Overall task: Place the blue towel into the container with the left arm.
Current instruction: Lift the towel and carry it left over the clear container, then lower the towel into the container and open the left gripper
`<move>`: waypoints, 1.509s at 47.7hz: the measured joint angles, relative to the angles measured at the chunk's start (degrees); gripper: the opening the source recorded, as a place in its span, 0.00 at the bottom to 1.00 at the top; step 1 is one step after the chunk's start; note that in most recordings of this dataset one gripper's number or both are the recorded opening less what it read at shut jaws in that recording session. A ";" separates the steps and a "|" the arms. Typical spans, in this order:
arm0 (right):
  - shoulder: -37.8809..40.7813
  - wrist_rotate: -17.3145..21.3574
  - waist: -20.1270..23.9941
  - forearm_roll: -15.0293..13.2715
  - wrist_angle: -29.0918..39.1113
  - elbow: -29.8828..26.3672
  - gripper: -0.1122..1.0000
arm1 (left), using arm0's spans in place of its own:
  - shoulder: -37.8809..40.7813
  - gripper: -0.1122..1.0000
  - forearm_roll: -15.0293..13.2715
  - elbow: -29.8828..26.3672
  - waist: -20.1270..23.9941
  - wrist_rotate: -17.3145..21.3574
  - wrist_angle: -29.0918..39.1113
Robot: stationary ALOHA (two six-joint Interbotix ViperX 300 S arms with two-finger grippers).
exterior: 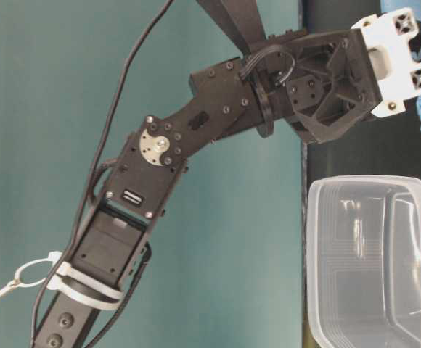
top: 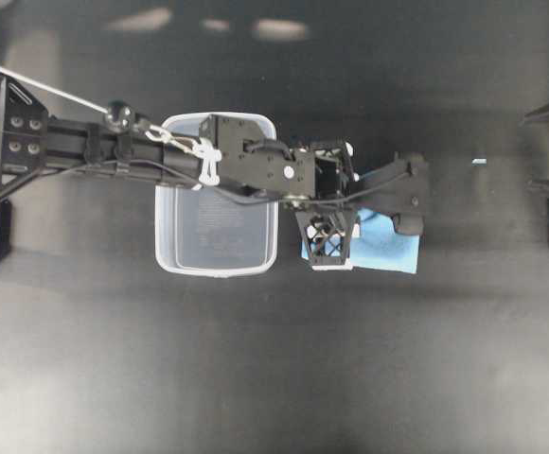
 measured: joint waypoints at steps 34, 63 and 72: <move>-0.26 -0.09 -0.44 0.00 0.00 0.00 0.82 | -28.56 0.16 0.09 5.63 1.49 -0.26 17.93; -0.26 0.00 -0.62 0.00 0.00 0.00 0.82 | -44.30 0.16 0.09 37.27 2.81 -0.53 5.27; -0.26 0.00 -0.62 0.00 0.00 0.00 0.82 | -43.24 0.16 0.09 37.44 3.16 -0.97 4.04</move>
